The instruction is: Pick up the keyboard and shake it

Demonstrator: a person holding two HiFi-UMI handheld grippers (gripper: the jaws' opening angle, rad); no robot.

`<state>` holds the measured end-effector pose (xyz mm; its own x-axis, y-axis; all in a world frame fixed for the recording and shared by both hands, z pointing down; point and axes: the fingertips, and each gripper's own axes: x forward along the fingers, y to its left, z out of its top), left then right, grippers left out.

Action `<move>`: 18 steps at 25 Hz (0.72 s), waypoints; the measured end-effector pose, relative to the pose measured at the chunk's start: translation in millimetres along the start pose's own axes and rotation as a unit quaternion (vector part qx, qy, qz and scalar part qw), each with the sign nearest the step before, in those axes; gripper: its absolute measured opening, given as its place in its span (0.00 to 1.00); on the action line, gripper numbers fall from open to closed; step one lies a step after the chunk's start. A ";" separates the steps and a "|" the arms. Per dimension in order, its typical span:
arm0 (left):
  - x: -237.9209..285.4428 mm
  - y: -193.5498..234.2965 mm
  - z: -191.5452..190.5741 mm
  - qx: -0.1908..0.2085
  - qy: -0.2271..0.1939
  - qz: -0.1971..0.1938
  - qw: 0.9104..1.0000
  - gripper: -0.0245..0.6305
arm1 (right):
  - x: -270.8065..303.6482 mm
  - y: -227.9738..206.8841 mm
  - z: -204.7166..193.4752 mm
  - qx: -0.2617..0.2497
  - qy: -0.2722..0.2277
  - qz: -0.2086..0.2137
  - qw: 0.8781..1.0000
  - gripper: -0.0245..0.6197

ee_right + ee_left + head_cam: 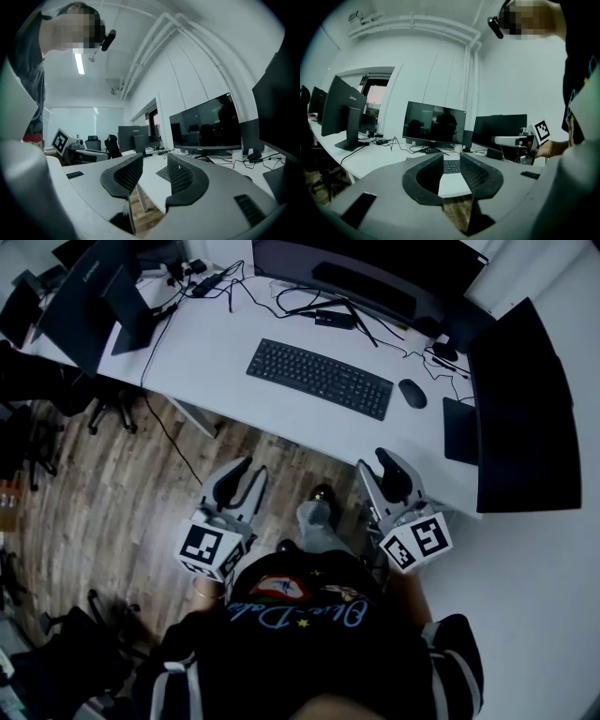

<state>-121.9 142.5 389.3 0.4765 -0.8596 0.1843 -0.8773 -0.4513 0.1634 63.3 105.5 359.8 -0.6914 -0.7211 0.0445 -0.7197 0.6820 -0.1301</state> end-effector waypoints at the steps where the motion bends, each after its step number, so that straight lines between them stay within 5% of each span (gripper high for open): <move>1: 7.5 2.7 1.8 0.000 -0.003 -0.001 1.000 0.17 | 5.9 -8.2 0.5 0.001 -0.001 0.000 1.000 0.24; 18: 126.7 63.0 19.8 -0.005 0.024 0.048 0.999 0.17 | 98.5 -133.0 8.1 0.021 0.007 0.010 1.000 0.27</move>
<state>-117.9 0.4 403.7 0.3931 -0.8859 0.2461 -0.9184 -0.3653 0.1517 91.5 -57.2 373.5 -0.7063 -0.7058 0.0547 -0.7029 0.6901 -0.1722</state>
